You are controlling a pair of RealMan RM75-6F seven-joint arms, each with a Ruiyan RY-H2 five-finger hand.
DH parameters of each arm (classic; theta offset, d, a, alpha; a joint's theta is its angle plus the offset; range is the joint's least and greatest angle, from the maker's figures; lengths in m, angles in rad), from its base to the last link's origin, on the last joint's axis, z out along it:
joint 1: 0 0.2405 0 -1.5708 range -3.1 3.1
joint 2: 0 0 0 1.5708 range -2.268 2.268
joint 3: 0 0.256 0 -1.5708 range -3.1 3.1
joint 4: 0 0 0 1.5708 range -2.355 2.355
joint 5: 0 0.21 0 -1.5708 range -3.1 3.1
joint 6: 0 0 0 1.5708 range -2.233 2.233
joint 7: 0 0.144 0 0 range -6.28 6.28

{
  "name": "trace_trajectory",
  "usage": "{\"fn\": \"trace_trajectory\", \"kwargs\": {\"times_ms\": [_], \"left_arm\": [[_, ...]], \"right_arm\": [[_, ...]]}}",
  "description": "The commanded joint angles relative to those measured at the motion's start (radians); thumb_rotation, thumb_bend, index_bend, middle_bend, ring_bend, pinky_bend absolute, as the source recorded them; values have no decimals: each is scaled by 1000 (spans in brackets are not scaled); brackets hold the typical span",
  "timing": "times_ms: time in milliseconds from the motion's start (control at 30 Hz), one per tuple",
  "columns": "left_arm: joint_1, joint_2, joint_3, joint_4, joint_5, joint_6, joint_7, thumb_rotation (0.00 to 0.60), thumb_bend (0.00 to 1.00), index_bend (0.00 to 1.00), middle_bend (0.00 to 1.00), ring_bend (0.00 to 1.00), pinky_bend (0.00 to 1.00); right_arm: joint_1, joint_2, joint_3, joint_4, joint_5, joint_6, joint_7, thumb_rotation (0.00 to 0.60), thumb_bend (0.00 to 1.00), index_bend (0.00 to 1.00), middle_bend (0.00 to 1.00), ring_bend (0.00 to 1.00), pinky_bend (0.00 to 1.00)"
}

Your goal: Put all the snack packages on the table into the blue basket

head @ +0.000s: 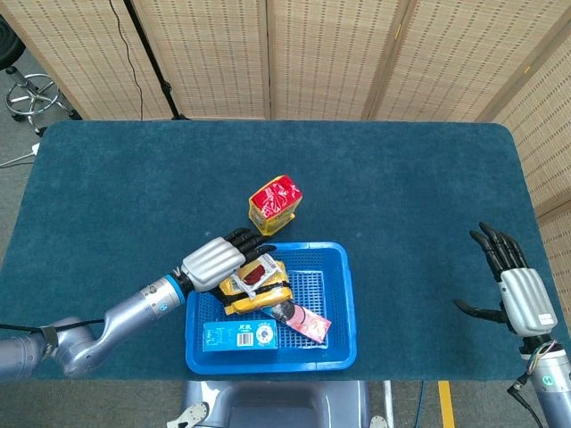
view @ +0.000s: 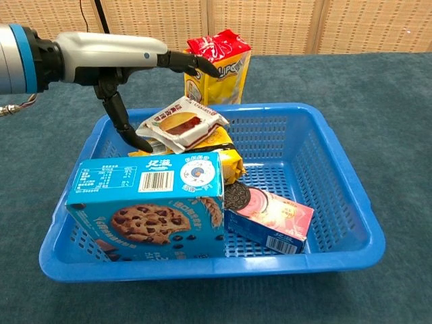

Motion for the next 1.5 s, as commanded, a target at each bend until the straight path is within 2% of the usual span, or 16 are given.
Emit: {"fn": "trace_trajectory", "kwargs": {"times_ms": [33,267,400,633,833,1000,1200,1367,1500], "left_arm": [[50,76,-19,-74,36,104,-63,600,8,0,0,0,0],[137,202,0,-122,37,200,-65,600,8,0,0,0,0],[237,269,41,-130,1,293,0,600,7,0,0,0,0],[393,301,84,-134,-44,461,47,600,7,0,0,0,0],[512,292,110,-112,-78,574,35,600,8,0,0,0,0],[575,276,119,-106,-113,618,42,600,7,0,0,0,0],[600,264,113,-98,-121,626,40,600,7,0,0,0,0],[610,254,104,-83,-132,611,31,600,8,0,0,0,0],[612,241,92,-58,-156,585,25,600,7,0,0,0,0]], "right_arm": [[15,11,12,13,9,-19,46,600,0,0,0,0,27],[109,49,49,76,10,-133,204,600,0,0,0,0,27],[210,51,91,133,-3,-224,355,600,0,0,0,0,26],[364,-7,115,268,-80,-299,544,600,0,0,0,0,15],[494,-87,98,374,-170,-334,646,600,0,0,0,0,14],[589,-174,79,470,-212,-370,660,600,0,0,0,0,13],[673,-248,72,548,-202,-440,645,600,0,0,0,0,14],[749,-308,76,611,-167,-530,607,600,0,0,0,0,24],[847,-360,89,649,-131,-665,508,600,0,0,0,0,30]]}}
